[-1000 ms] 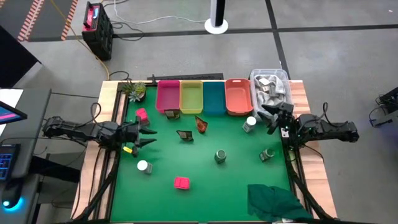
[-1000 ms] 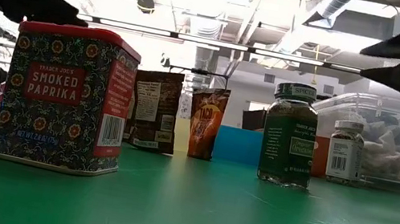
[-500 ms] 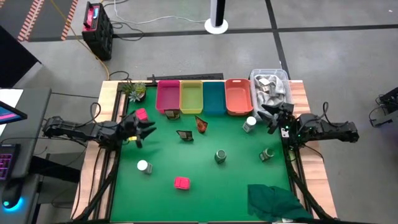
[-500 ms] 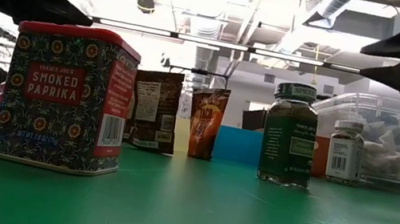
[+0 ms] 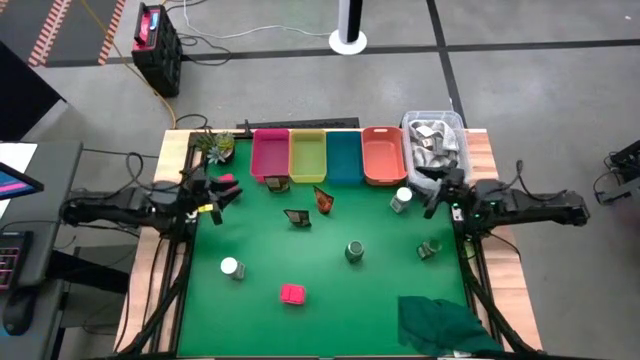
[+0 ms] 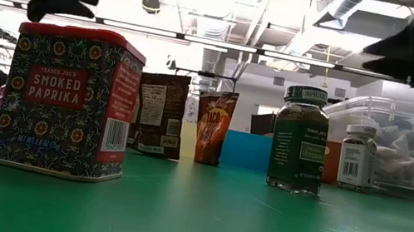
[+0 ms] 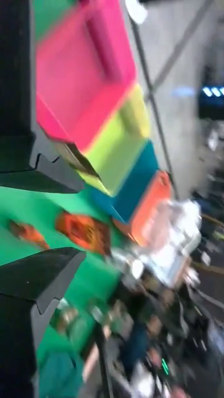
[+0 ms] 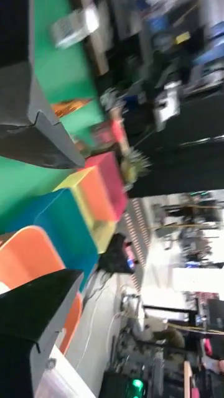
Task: Sort spices by type
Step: Put the bottom white seasoning bottle into the red bin
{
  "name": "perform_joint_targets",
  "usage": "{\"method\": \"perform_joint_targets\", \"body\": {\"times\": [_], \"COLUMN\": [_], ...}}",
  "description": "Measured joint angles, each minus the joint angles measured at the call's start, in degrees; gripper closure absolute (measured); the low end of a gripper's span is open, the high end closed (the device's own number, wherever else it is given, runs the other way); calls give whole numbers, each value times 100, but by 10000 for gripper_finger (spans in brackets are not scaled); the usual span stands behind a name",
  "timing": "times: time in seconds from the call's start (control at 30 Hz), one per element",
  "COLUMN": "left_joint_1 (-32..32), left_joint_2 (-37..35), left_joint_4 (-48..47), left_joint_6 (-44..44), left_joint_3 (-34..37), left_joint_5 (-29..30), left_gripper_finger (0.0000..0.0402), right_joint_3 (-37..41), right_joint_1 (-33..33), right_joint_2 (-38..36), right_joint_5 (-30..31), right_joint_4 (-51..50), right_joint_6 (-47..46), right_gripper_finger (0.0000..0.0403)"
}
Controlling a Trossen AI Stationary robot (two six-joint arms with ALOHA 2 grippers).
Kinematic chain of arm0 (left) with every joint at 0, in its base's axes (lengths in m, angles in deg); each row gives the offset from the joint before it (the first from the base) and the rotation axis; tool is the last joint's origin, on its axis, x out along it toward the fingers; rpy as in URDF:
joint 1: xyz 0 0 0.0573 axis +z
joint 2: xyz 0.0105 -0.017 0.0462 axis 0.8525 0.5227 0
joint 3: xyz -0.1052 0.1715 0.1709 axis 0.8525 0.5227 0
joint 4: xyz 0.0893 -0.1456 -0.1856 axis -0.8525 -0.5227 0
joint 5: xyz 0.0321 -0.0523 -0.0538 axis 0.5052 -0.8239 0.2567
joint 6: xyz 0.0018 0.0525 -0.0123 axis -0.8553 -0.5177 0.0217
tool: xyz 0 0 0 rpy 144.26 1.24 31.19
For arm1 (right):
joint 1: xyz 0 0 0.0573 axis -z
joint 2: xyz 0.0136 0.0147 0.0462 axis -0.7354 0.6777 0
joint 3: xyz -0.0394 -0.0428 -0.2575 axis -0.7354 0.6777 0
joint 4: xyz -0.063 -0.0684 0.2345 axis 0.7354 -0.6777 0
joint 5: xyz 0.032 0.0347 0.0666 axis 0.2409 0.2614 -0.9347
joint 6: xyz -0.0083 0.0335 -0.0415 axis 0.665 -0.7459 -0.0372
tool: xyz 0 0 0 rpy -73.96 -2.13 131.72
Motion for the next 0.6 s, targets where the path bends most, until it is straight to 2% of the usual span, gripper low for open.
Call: {"method": "perform_joint_targets", "body": {"times": [0.1, 0.23, 0.37, 0.47, 0.6], "left_joint_1": [101, 108, 108, 107, 70], "left_joint_2": [503, 1167, 1885, 2420, 3097], "left_joint_4": [-360, -467, -1172, -1783, -2140], "left_joint_6": [36, -112, -133, -87, 277], "left_joint_3": [-252, -583, -1208, -1716, -2364], "left_joint_5": [5, -123, -323, -782, -1945], "left_gripper_finger": [258, 247, 226, 207, 189], "right_joint_3": [0, -193, -554, -796, -862], "right_joint_1": [152, 405, 642, 768, 1035], "right_joint_2": [696, 1405, 1954, 2302, 2581], "right_joint_5": [-49, -776, -1284, -1451, -1462], "right_joint_4": [356, 691, 714, 731, 728], "right_joint_6": [173, 396, 642, 951, 1253], "right_gripper_finger": [102, 102, 102, 102, 102]}}
